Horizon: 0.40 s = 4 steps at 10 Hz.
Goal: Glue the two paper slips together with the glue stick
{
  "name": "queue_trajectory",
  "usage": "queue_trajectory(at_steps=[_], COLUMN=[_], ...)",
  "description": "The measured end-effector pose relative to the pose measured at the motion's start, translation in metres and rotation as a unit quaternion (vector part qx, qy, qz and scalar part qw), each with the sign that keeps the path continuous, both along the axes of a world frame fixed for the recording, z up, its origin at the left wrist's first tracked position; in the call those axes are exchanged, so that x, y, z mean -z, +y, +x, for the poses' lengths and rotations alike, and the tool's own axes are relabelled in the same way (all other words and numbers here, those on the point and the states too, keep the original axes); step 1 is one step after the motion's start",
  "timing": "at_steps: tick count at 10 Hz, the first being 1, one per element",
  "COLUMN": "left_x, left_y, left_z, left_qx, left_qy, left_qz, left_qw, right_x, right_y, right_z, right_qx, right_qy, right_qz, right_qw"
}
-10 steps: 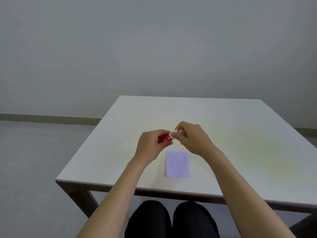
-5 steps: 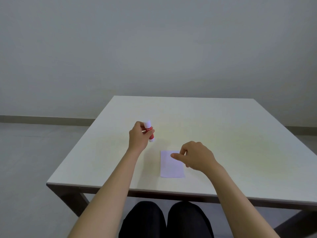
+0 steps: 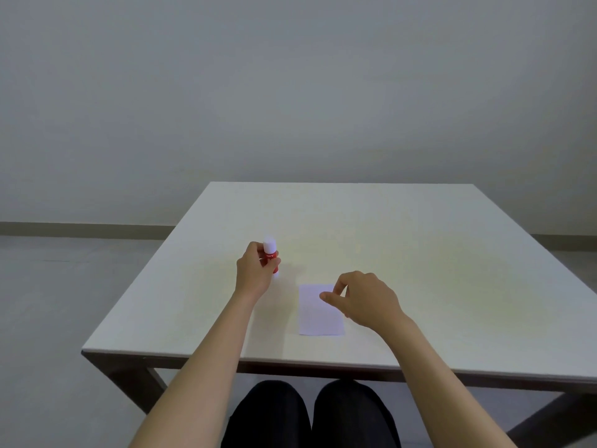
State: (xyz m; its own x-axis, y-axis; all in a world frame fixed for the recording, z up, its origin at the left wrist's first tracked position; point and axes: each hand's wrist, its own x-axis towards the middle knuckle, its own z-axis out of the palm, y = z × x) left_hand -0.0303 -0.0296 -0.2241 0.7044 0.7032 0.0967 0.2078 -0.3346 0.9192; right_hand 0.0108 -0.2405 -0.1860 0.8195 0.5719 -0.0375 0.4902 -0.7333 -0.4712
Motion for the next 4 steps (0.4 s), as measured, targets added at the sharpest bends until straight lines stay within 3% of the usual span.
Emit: queue_trajectory(at_steps=[1, 3, 4], left_x=[0.004, 0.002, -0.034], left_y=[0.001, 0.010, 0.021], left_z=[0.000, -0.015, -0.013], left_qx=[0.003, 0.067, 0.006], left_qy=[0.009, 0.113, 0.032], left_qz=[-0.004, 0.010, 0.065], left_qw=[1.000, 0.991, 0.997], right_x=[0.004, 0.002, -0.024], right_y=[0.002, 0.005, 0.022], right_z=[-0.005, -0.002, 0.017], right_qx=[-0.007, -0.031, -0.021], right_qy=[-0.009, -0.004, -0.048], right_qz=[-0.025, -0.074, -0.048], right_qw=[1.000, 0.997, 0.997])
